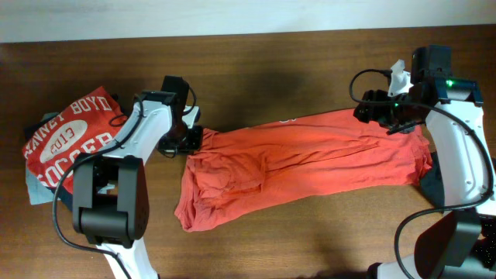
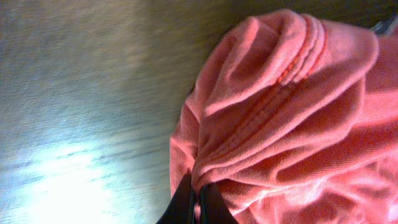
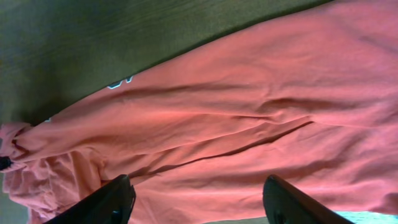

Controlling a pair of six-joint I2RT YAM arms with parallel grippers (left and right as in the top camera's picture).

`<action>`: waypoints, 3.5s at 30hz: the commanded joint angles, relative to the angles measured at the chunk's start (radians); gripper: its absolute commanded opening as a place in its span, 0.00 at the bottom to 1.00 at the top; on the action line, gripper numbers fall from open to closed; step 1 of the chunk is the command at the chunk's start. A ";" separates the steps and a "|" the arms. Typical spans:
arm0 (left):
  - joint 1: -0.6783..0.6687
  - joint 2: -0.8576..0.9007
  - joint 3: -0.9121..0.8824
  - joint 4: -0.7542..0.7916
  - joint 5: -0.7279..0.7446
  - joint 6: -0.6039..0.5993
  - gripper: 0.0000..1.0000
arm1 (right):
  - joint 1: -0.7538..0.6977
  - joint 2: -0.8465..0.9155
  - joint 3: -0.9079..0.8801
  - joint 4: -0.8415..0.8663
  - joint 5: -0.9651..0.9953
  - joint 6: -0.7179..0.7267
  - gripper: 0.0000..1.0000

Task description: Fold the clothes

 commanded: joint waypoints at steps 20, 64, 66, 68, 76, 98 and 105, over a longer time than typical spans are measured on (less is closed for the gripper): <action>0.008 -0.007 0.063 0.106 -0.078 -0.007 0.67 | -0.001 0.341 -0.005 0.131 0.066 0.003 0.56; 0.070 0.069 0.037 0.066 -0.119 0.184 0.01 | -0.073 0.488 -0.011 0.190 0.216 0.068 0.04; 0.082 0.069 0.045 0.066 -0.149 0.166 0.04 | -0.073 0.488 -0.011 0.190 0.216 0.068 0.04; 0.097 0.064 0.062 0.059 -0.182 0.127 0.18 | -0.073 0.488 -0.011 0.188 0.216 0.068 0.05; 0.126 -0.014 0.126 0.039 -0.137 0.112 0.45 | -0.074 0.486 -0.005 0.170 0.157 0.067 0.21; -0.061 -0.064 -0.022 -0.044 0.051 0.165 0.36 | -0.139 0.095 0.154 0.010 0.038 0.041 0.59; -0.094 -0.064 -0.179 0.147 0.050 0.187 0.05 | -0.139 0.095 0.154 0.006 0.039 0.042 0.59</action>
